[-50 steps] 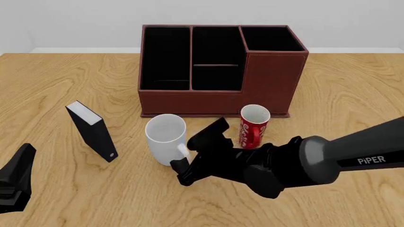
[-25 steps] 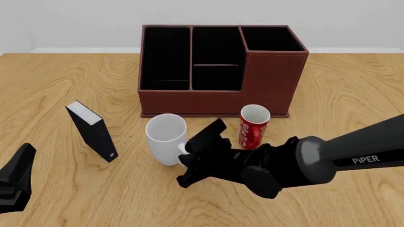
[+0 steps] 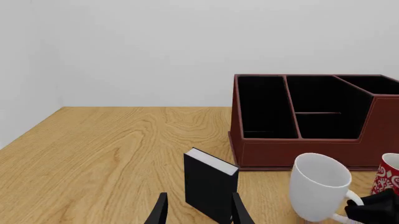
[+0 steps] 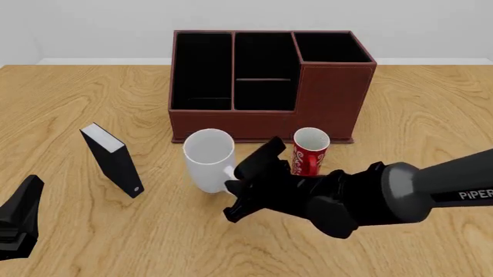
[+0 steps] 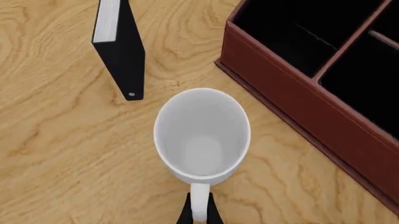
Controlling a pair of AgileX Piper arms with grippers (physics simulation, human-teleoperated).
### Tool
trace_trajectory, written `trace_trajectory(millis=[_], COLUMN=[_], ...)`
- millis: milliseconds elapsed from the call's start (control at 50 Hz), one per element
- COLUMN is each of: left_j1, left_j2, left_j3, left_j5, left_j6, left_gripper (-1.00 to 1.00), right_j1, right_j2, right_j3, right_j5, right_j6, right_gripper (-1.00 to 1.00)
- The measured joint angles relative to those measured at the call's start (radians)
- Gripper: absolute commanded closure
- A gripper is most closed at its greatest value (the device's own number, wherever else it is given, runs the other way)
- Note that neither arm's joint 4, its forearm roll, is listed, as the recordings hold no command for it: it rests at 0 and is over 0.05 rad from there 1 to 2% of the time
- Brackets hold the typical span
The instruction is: Pick up the white mug and place it to the right of the caddy.
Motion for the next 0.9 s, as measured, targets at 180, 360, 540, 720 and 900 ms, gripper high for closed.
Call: trace_trajectory(millis=[180, 360, 540, 720, 900], left_j1=[0.0, 0.0, 0.0, 0.0, 0.0], left_j2=[0.0, 0.0, 0.0, 0.0, 0.0], left_j3=[0.0, 0.0, 0.0, 0.0, 0.0], left_j5=[0.0, 0.0, 0.0, 0.0, 0.0], left_j6=[0.0, 0.0, 0.0, 0.0, 0.0], left_gripper=[-1.0, -1.0, -1.0, -1.0, -1.0], right_j1=[-0.011, -0.024, -0.049, -0.083, -0.117], right_j2=[-0.057, -0.146, -0.251, -0.361, -0.447], right_j3=[0.014, 0.028, 0.043, 0.055, 0.069], right_j5=[0.018, 0.056, 0.103, 0.159, 0.2], right_j6=[-0.024, -0.057, -0.097, -0.129, -0.145], right_gripper=[1.0, 1.0, 1.0, 1.0, 1.0])
